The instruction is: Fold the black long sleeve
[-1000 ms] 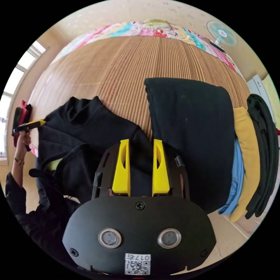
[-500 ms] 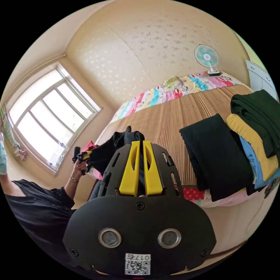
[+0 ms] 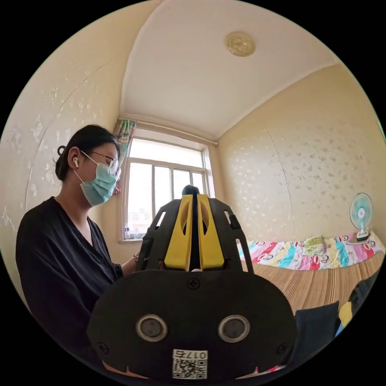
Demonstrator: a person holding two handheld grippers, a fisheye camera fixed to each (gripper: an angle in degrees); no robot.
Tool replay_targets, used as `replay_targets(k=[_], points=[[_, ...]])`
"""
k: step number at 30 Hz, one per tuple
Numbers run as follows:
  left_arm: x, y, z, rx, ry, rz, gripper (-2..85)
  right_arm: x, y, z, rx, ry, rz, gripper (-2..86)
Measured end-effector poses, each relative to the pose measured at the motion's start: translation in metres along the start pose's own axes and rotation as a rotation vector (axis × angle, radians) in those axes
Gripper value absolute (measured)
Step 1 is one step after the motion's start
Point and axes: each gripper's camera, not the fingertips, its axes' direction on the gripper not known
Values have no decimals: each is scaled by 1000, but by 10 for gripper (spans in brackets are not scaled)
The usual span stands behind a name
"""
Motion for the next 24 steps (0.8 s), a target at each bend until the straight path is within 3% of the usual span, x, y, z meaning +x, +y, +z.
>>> replay_targets(k=[3, 7, 10, 13, 14, 15, 18, 24], points=[[26, -22, -3, 26, -25, 56, -8, -6, -15, 14, -24, 76, 1, 24], [16, -73, 33, -106, -316, 108, -5, 36, -35, 68, -191, 255, 55, 27], [-74, -120, 93, -285, -577, 12, 1, 120, -38, 162, -452, 413, 45, 31], [-210, -145, 148, -439, -706, -165, 29, 246, -9, 267, -641, 579, 244, 44], [-256, -141, 160, -511, -792, -234, 42, 294, 16, 297, -679, 585, 401, 52], [-273, -136, 164, -547, -844, -263, 48, 326, 45, 317, -694, 557, 532, 60], [-312, -85, 175, -626, -915, -302, 63, 339, 129, 349, -791, 510, 625, 56], [-341, 98, 183, -874, -841, -424, 62, 286, 316, 366, -1216, 571, 475, 53]])
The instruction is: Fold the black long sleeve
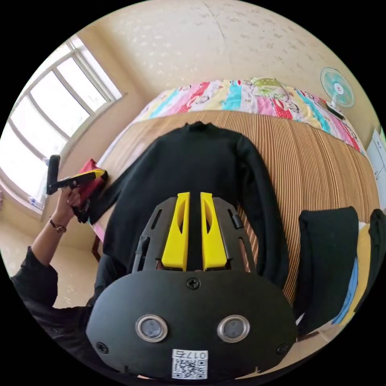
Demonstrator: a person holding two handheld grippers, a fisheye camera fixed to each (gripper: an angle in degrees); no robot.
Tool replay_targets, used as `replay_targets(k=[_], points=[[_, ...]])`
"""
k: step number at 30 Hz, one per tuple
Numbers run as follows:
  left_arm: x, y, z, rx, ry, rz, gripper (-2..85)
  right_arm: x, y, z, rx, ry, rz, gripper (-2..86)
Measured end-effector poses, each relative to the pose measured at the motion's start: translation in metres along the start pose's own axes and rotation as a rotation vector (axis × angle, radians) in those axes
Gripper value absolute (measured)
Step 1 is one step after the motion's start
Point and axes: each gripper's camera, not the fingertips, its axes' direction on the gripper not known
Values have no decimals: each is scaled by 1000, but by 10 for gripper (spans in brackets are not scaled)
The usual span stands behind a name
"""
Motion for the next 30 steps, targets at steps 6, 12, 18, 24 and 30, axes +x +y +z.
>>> replay_targets(k=[6, 12, 18, 24, 30], points=[[0, 82, 85, -107, -6, -59, 51, -11, 86, 65, -28, 205, -69, 50], [19, 154, 71, -19, 36, -180, 15, -15, 155, 36, -53, 203, -23, 32], [44, 208, 71, -68, 36, -259, 5, 13, 211, 26, -148, 128, 80, 24], [33, 238, 43, 36, 189, -306, 34, 141, 238, -37, 150, -343, 409, 37], [20, 256, 6, 117, 159, -410, 51, 303, 271, -53, 399, -562, 950, 105]])
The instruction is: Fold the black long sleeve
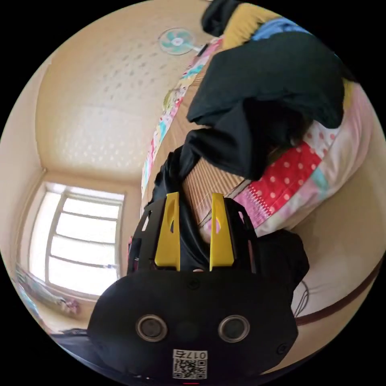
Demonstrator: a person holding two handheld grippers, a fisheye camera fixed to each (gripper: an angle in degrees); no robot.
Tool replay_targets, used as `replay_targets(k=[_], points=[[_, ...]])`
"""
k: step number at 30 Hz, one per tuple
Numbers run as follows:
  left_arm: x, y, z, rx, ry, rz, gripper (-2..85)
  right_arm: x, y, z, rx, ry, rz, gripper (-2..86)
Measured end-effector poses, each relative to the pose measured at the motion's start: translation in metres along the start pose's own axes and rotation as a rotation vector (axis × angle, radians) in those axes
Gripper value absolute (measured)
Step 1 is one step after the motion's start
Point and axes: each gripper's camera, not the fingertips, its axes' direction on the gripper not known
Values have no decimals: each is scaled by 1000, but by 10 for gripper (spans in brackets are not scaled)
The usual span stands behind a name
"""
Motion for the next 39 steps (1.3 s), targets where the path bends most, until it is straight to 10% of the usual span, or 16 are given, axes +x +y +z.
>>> replay_targets(k=[11, 17, 29, 34, 39], points=[[17, 20, -30, 82, -66, -46, 53, 99, 4, -28, 210, -466, 511, 94], [42, 21, -39, 121, -131, 8, 53, 119, -17, -38, 211, -364, 640, 42], [53, 34, -45, 118, -127, 51, 53, -75, -6, -177, 319, 27, -714, 23], [38, 41, -44, 117, -81, -4, 53, 47, 19, -194, 336, 260, -326, 22], [29, 36, -50, 97, -64, -11, 53, 95, 42, -197, 392, 69, -98, 19]])
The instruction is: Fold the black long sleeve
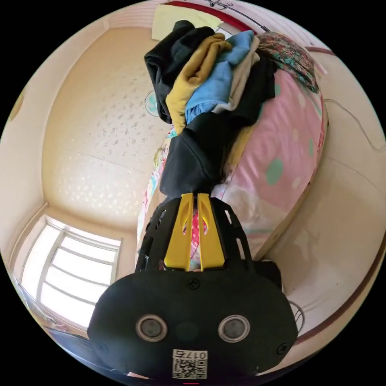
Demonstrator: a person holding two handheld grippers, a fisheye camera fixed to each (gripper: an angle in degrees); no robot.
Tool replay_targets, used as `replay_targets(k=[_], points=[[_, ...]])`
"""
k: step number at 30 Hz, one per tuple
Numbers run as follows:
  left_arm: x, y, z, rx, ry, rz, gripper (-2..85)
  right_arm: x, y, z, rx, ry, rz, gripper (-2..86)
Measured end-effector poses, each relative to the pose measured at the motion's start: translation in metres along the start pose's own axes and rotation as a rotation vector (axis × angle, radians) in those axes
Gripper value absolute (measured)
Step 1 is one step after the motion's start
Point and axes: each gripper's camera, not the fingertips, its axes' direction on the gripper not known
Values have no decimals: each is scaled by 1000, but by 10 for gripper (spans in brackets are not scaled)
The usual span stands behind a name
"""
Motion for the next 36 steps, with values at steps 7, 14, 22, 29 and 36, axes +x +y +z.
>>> replay_targets(k=[7, 14, 22, 29, 36], points=[[-23, -5, -34, 77, 32, -19, 52, -230, -6, 59, 82, -101, -464, 17], [-83, 16, -62, 119, 64, -141, 52, -439, 125, 232, -211, -364, -914, 20], [-167, 25, -82, 147, 127, -311, 82, -373, 338, 434, -821, 111, -880, 9], [-251, 10, -108, 289, 253, -492, 135, -360, 318, 390, -850, -23, -837, 5], [-305, 7, -115, 474, 283, -683, 153, -321, 292, 315, -651, 297, -992, 4]])
